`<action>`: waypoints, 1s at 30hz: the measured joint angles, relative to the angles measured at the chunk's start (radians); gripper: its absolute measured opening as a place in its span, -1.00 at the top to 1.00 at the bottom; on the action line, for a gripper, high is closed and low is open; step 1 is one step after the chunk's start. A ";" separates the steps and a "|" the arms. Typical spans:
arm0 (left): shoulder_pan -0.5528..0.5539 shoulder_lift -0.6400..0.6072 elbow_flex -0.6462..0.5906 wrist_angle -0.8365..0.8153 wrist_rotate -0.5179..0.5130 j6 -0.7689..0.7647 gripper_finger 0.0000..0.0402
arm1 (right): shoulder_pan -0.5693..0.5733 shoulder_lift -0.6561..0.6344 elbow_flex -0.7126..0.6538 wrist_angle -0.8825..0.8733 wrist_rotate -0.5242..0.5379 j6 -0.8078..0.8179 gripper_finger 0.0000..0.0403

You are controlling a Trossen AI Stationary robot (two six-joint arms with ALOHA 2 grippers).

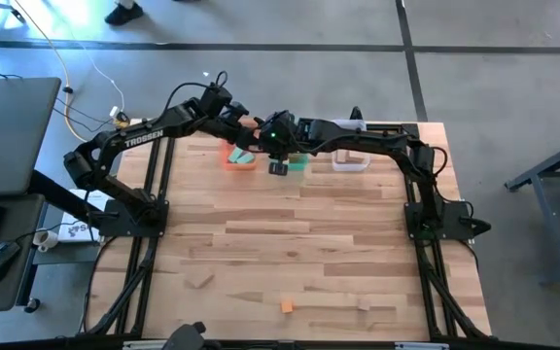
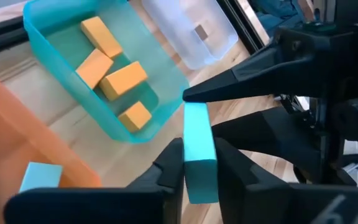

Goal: Sort & place blocks by color
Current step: Put the light blue block into the orange bin

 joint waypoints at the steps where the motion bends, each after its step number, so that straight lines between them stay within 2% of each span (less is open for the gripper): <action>1: 0.000 0.000 0.000 0.000 -0.001 0.005 0.83 | 0.000 0.000 0.000 0.000 0.006 0.000 0.51; 7: -0.001 0.000 0.000 -0.007 -0.004 0.084 0.81 | 0.001 0.000 0.000 0.002 0.002 0.021 0.14; 11: 0.001 0.000 0.000 -0.039 -0.025 0.124 0.81 | 0.007 0.000 0.000 -0.015 0.002 0.076 -0.01; 14: 0.004 0.000 0.000 -0.079 -0.112 0.174 0.82 | 0.016 0.000 0.000 -0.046 0.006 0.084 -0.04; 18: 0.023 0.000 0.000 -0.157 -0.229 0.231 0.82 | 0.034 0.000 0.000 -0.086 0.082 0.094 -0.05; 24: 0.056 0.000 0.000 -0.233 -0.402 0.297 0.82 | 0.057 0.000 0.000 -0.101 0.133 0.193 -0.05; 30: 0.082 0.001 0.000 -0.245 -0.439 0.320 0.82 | 0.061 0.000 0.000 -0.102 0.136 0.292 -0.06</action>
